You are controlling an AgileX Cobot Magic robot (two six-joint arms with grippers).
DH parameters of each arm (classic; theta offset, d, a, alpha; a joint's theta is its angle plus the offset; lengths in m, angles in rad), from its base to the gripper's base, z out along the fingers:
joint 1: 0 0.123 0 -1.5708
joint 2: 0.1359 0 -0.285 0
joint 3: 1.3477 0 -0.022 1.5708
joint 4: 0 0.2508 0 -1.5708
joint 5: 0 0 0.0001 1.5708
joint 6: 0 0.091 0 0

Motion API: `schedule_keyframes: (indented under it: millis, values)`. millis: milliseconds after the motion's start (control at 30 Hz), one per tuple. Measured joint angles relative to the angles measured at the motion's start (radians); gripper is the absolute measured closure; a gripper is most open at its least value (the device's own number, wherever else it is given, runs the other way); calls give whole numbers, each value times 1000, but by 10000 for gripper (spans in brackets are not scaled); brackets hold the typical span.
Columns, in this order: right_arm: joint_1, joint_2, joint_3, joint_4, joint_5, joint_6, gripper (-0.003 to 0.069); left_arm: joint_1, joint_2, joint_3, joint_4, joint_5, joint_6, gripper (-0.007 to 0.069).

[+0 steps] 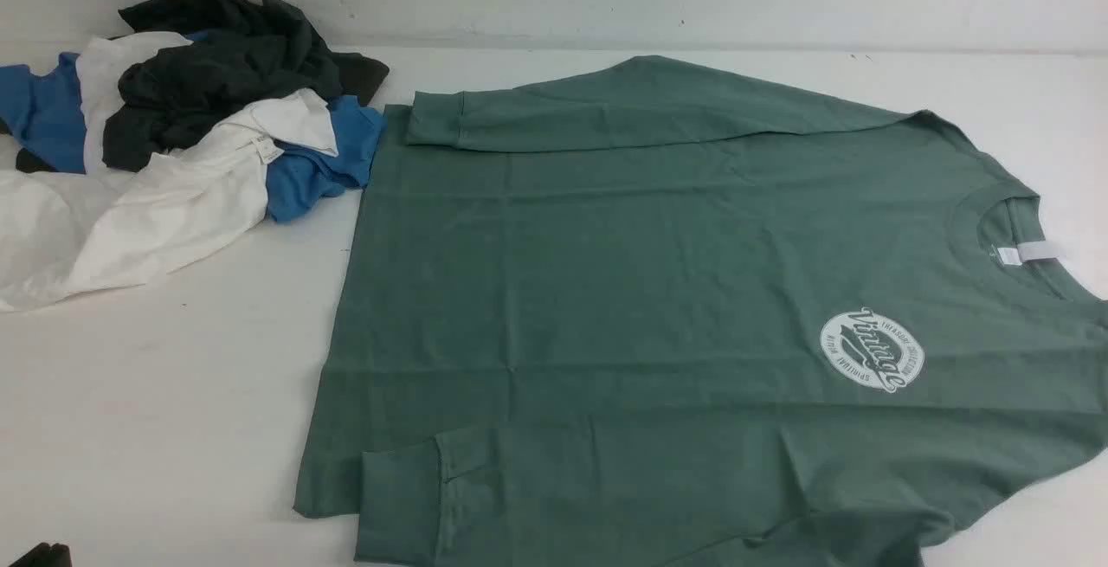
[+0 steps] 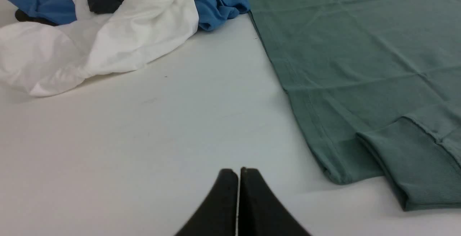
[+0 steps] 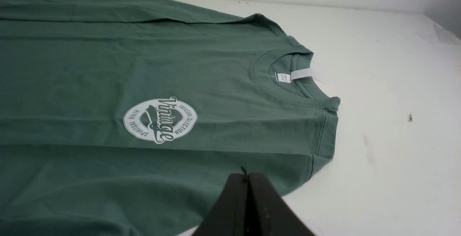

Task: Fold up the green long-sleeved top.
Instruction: Use the left arm to clamp the cuff closest to it

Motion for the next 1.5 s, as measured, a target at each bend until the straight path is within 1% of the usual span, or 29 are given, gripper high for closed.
schedule_keyframes:
  millis: [533,733,833,967,1000,1067,1133,1267,1300,1333,1367,1400,1433,1467,1500]
  values:
    - [0,0,0,0,0,0,672,0,0,0,8,0,0,629]
    - [0,0,0,0,0,0,672,0,0,1,56,-9,12,629]
    - [0,0,0,0,0,-1,672,0,0,6,55,-83,-28,629]
    - [0,0,0,0,0,-1,672,0,0,7,-9,-249,-112,629]
    - [0,0,0,0,0,-1,672,0,0,7,-9,-257,-116,629]
    - [0,0,0,0,0,-1,672,0,0,7,-39,-343,-164,629]
    - [0,0,0,0,0,-1,672,0,0,7,-45,-368,-183,629]
    - [0,0,0,16,-10,7,672,0,0,7,-50,-475,-218,629]
    - [0,0,1,40,-20,20,672,0,0,7,-50,-496,-225,629]
    - [0,0,6,113,-55,62,672,0,0,7,-50,-573,-243,629]
    - [0,0,8,137,-61,75,672,0,0,7,-50,-573,-243,629]
    - [0,0,8,248,-108,130,672,0,0,7,-50,-667,-262,629]
    - [0,0,8,264,-115,139,672,0,0,7,-50,-667,-262,629]
    - [0,0,8,362,-169,202,672,0,0,5,-50,-728,-274,629]
    - [0,0,8,445,-204,247,672,0,0,-5,-50,-743,-287,629]
